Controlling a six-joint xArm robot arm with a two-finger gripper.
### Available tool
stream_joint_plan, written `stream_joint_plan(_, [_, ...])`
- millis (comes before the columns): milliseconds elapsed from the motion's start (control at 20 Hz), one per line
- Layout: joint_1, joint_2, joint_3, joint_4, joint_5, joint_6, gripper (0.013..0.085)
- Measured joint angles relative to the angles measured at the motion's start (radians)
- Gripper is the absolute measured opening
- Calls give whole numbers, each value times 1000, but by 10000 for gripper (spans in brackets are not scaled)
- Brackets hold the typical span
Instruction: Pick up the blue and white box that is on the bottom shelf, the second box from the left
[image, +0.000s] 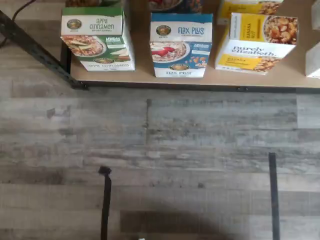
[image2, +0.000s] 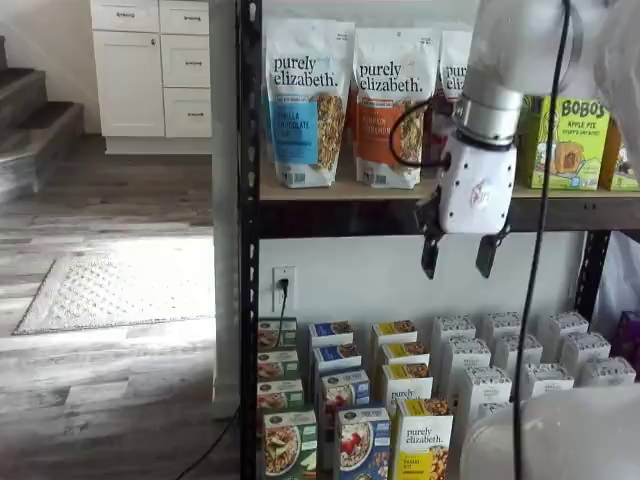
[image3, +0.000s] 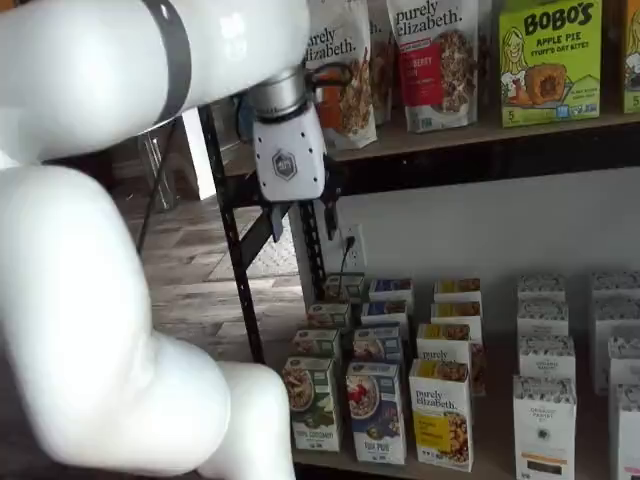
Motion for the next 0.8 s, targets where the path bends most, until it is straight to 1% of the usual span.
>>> stream_joint_plan(100, [0, 6, 40, 10, -51, -4, 850])
stream_joint_plan(350, [7, 45, 105, 16, -138, -5, 850])
stream_joint_plan(550, [20, 103, 165, 22, -267, -3, 850])
stream_joint_plan(800, [34, 191, 182, 17, -378, 6, 850])
